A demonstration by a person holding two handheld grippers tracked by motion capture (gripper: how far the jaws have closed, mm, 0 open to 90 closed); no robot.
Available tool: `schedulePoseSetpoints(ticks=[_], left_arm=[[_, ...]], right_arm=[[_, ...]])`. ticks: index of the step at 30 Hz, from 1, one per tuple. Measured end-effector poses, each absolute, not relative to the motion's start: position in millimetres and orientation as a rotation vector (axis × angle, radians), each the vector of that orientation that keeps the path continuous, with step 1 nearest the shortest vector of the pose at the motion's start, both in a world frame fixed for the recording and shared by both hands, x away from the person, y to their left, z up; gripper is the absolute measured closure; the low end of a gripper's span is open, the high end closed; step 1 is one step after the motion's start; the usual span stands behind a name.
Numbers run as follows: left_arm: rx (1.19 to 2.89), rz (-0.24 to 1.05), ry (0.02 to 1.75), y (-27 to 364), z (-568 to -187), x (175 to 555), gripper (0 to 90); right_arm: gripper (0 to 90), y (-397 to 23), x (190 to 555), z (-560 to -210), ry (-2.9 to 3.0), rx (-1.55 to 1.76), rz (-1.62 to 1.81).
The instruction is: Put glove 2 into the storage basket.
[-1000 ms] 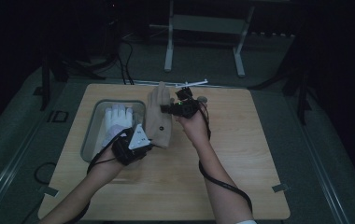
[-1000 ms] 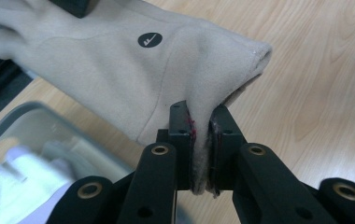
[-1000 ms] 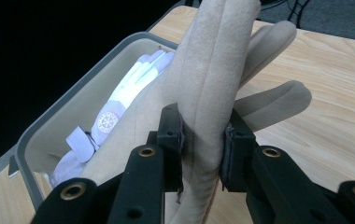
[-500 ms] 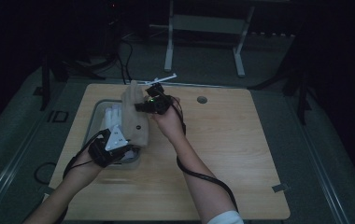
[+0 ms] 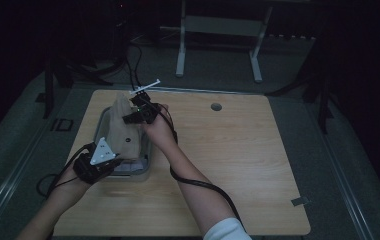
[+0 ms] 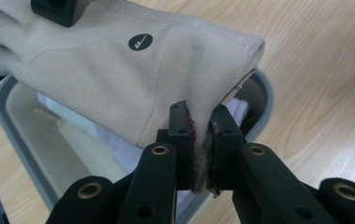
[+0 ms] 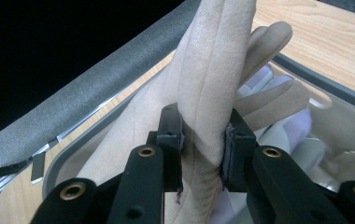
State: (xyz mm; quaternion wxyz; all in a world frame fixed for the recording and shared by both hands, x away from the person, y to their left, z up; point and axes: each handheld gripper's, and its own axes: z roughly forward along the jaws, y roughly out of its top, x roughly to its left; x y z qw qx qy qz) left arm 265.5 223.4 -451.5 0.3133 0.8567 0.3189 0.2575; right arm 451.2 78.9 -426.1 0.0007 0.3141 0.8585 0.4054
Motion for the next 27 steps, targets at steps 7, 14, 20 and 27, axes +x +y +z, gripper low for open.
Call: schedulePoseSetpoints(ticks=[7, 14, 20, 27], left_arm=[[2.271, 0.628, 0.876, 229, -467, 272, 82.2], [2.28, 0.568, 0.902, 227, -485, 282, 81.8], [2.288, 0.537, 0.898, 225, -487, 285, 78.2], [2.251, 0.51, 0.872, 223, -475, 274, 60.9]], right_arm=[[73.4, 92, 458, -445, 2.732, 0.993, 1.217], [72.6, 93, 465, -470, 2.75, 1.027, 1.141], [71.3, 87, 468, -482, 2.757, 1.06, 1.169], [68.0, 83, 467, -480, 2.751, 1.061, 1.166]])
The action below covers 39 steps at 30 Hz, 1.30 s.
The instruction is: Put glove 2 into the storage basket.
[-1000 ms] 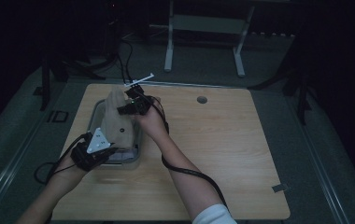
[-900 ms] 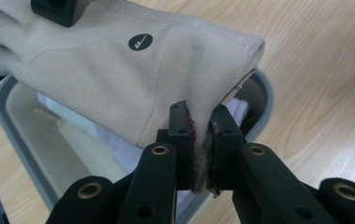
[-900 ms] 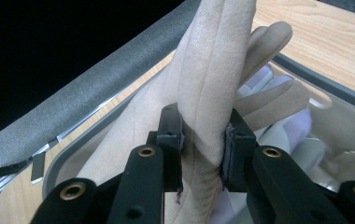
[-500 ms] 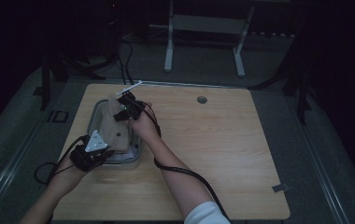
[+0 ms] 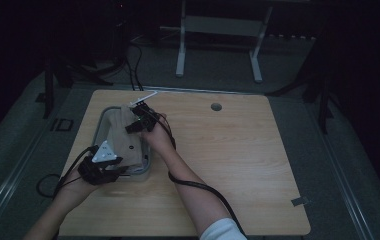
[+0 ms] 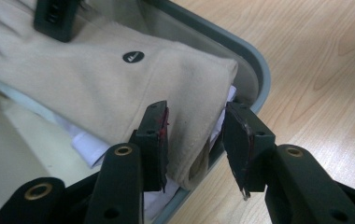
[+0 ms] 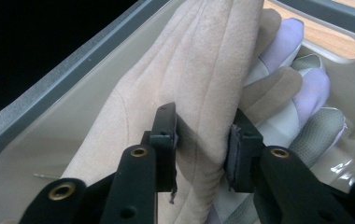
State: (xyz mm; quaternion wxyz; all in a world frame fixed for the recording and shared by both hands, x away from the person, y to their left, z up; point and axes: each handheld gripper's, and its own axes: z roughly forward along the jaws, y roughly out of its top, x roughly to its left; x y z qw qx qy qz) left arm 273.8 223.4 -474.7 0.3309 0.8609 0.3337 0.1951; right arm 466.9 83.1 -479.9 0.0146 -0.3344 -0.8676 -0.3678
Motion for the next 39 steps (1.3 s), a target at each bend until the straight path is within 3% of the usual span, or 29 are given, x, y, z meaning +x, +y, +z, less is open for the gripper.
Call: schedulePoseSetpoints(ticks=[12, 14, 15, 17, 19, 23, 39], left_arm=[[2.137, 0.531, 0.898, 223, -462, 262, 59.9], [2.108, 0.527, 0.911, 219, -462, 263, 56.1], [2.099, 0.528, 0.917, 217, -462, 264, 44.9], [2.06, 0.518, 0.947, 214, -463, 267, 35.8], [2.039, 0.483, 0.928, 211, -463, 269, 21.7], [1.996, 0.49, 0.931, 204, -462, 272, 15.6], [1.983, 0.439, 0.846, 169, -475, 277, 14.7]], right_arm=[[37.0, 61, 456, -462, -2.749, -1.017, -1.143], [34.0, 57, 455, -460, -2.739, -1.014, -1.161], [27.6, 47, 450, -455, -2.731, -0.98, -1.192], [24.4, 39, 446, -453, -2.724, -0.951, -1.217], [23.4, 32, 442, -449, -2.72, -0.938, -1.241], [20.0, 17, 436, -444, -2.726, -0.91, -1.272], [16.6, -37, 413, -457, -2.804, -0.851, -1.276]])
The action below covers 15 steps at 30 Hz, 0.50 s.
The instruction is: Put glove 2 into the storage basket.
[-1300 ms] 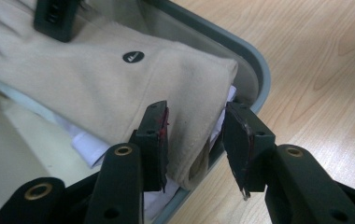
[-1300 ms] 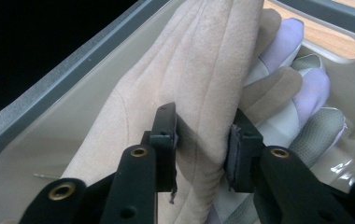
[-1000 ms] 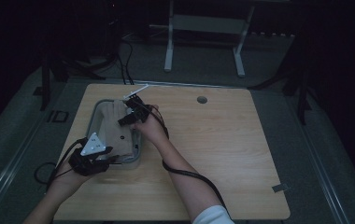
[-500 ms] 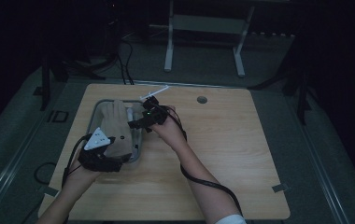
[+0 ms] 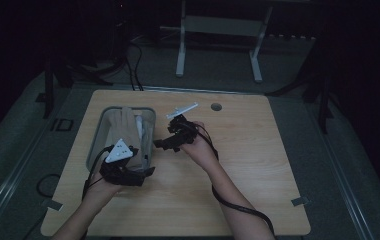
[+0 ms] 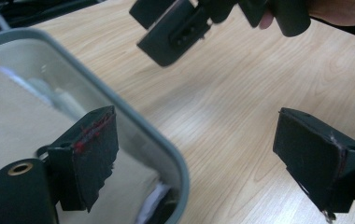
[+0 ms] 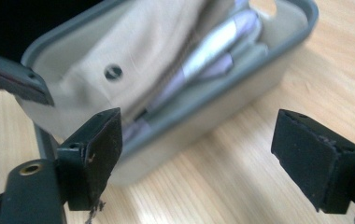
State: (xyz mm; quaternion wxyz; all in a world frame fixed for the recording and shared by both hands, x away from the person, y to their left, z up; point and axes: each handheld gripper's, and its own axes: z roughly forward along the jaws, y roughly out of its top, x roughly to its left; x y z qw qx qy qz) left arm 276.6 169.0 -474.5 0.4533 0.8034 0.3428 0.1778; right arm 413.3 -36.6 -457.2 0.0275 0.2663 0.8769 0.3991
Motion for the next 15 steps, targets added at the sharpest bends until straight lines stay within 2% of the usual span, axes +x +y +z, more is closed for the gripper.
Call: schedulePoseSetpoints(ticks=[15], left_arm=[[2.017, 0.356, 0.742, 139, -485, 275, 14.7]], right_arm=[[15.7, -77, 396, -475, 2.67, 0.822, 1.248]])
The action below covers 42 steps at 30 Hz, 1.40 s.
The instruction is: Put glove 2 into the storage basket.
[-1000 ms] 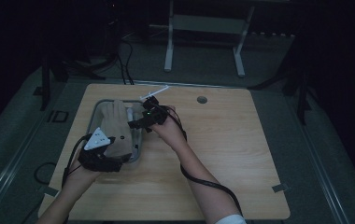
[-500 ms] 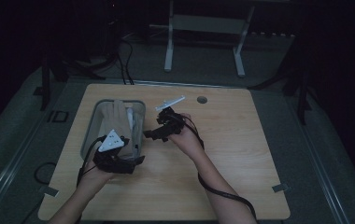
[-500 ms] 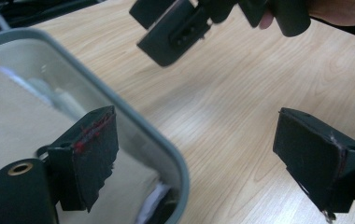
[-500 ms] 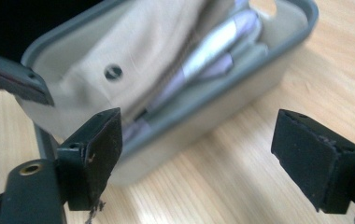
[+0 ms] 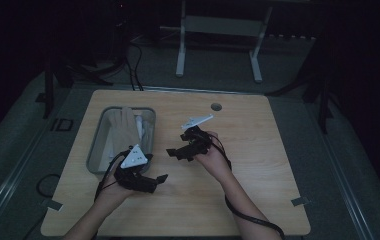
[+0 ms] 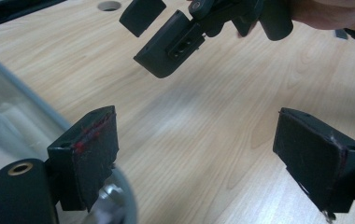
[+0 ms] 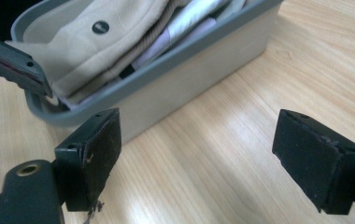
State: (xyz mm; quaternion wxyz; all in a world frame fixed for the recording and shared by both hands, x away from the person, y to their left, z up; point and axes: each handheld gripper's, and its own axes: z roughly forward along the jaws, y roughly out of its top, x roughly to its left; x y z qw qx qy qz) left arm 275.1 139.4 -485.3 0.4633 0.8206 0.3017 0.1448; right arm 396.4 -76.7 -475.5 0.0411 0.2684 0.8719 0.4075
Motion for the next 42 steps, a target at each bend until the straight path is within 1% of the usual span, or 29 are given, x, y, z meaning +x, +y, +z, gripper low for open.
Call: schedulePoseSetpoints(ticks=[13, 16, 29, 42], left_arm=[[2.061, 0.282, 0.658, 112, -502, 269, 14.7], [2.083, 0.283, 0.632, 106, -507, 268, 14.7], [2.131, 0.203, 0.556, 87, -533, 268, 14.7], [2.151, 0.13, 0.543, 77, -547, 266, 14.7]], right_arm=[[15.5, -108, 382, -490, 2.633, 0.829, 1.247], [15.4, -115, 378, -497, 2.634, 0.826, 1.247], [14.3, -139, 367, -530, 2.657, 0.805, 1.234], [14.4, -160, 352, -557, 2.645, 0.769, 1.229]])
